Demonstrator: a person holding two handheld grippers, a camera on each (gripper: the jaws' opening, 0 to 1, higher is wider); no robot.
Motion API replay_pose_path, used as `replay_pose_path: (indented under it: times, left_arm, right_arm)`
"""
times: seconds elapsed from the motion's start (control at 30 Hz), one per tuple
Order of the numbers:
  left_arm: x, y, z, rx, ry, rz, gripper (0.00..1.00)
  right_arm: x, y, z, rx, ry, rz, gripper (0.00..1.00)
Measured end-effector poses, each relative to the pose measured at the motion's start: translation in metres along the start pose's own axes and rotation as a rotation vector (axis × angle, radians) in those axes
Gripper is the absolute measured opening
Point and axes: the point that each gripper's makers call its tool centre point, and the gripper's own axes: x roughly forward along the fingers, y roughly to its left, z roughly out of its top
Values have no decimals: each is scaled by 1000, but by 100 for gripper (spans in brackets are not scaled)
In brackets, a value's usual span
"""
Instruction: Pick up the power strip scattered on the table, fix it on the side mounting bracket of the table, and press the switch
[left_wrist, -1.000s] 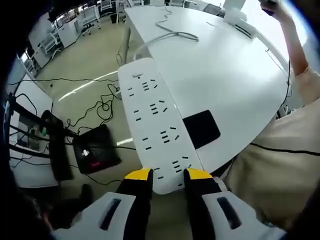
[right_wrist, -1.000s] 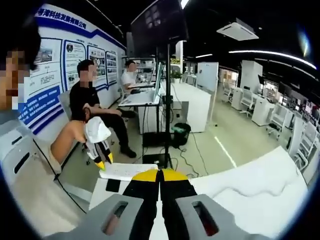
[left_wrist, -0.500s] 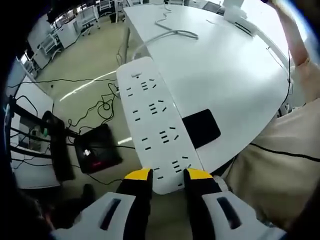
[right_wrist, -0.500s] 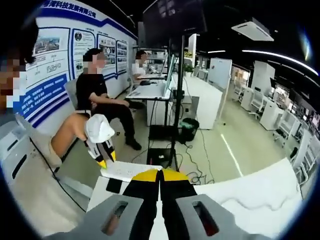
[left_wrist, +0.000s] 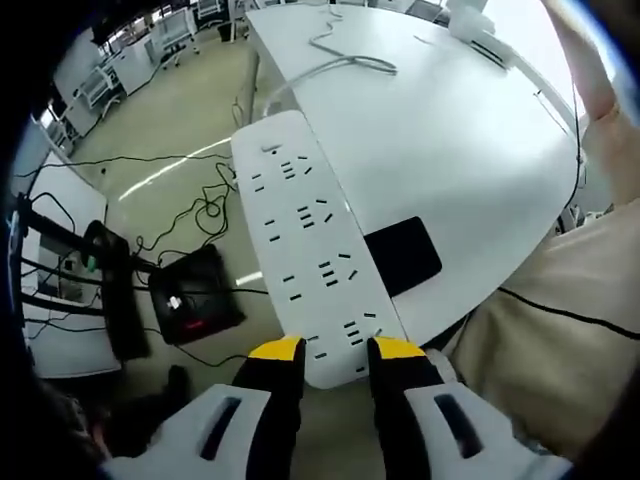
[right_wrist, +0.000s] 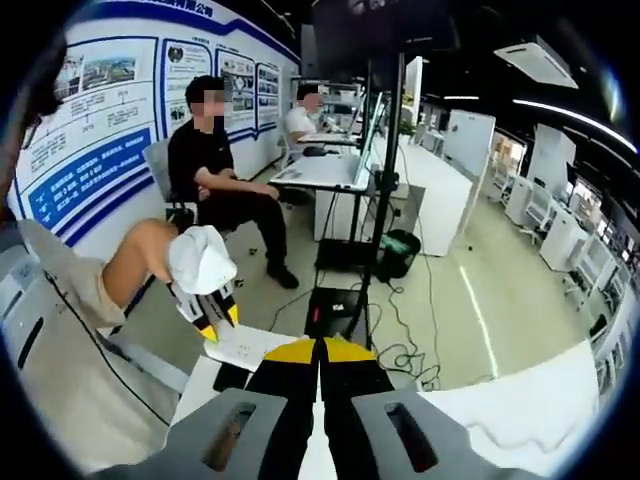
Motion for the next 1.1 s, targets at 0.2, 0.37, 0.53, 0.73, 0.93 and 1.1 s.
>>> replay_pose_path:
  times: [0.2, 0.37, 0.53, 0.73, 0.93, 1.1]
  left_arm:
    - [0, -1, 0, 1, 8, 3, 30]
    - [0, -1, 0, 4, 20, 1, 30]
    - [0, -1, 0, 3, 25, 4, 31]
    - [0, -1, 0, 3, 21, 2, 31]
    - [0, -1, 0, 3, 21, 4, 31]
    - [0, -1, 1, 6, 25, 5, 31]
  right_arm:
    - [12, 3, 8, -24, 14, 21, 0]
    - [27, 5, 9, -52, 57, 43, 0]
    - [44, 7, 3, -96, 129, 77, 0]
    - [68, 4, -10, -136, 220, 118, 0]
    - [88, 4, -22, -144, 264, 157, 0]
    - [103, 2, -32, -169, 309, 198, 0]
